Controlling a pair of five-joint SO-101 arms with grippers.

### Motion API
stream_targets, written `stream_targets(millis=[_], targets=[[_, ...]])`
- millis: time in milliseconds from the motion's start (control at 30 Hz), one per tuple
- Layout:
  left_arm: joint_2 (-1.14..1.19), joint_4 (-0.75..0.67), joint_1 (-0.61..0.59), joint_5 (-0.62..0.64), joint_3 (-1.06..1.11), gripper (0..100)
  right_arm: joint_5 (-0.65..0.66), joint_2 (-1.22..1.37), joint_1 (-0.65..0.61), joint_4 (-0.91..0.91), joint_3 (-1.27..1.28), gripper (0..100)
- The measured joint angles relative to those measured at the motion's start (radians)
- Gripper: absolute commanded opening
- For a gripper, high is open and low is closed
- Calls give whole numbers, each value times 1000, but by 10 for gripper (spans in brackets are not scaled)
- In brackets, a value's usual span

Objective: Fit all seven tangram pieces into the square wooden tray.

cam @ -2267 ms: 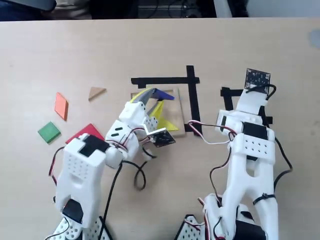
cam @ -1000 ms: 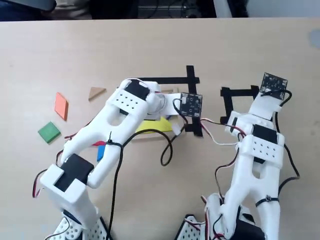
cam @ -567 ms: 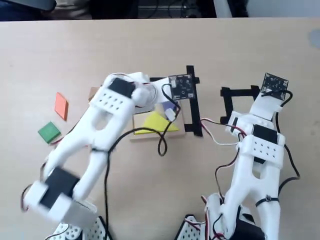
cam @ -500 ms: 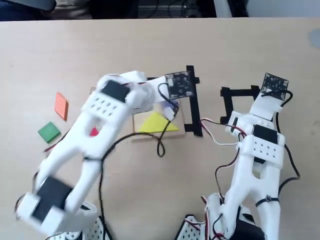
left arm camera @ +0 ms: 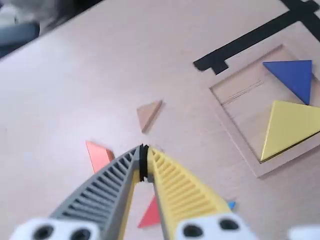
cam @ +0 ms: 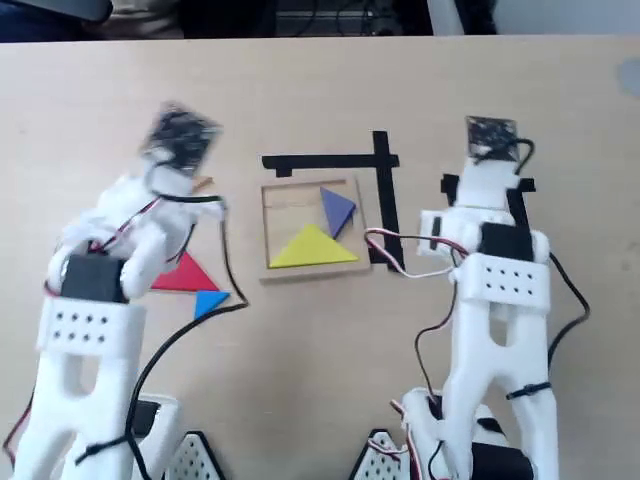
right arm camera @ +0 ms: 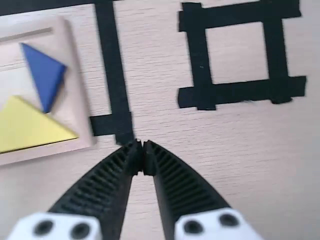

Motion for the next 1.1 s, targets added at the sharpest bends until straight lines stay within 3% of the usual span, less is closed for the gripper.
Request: stream_targets(millis=[167,367,633,833,1100], targets=[[-196,-20,-109,180,249,30,3,0,-101,89,-106,11],[-520,-178,-158,190,608,30,18,49,-192,109,-187,11],[-864,-262,-164,199,919,30,37,373,-224,109,-344,11],[-953,-272,-160,199,977,30,40,600,-304,95,-505,11],[-962,-265,-153,199,977,30,40,971,-310,89,-747,11]])
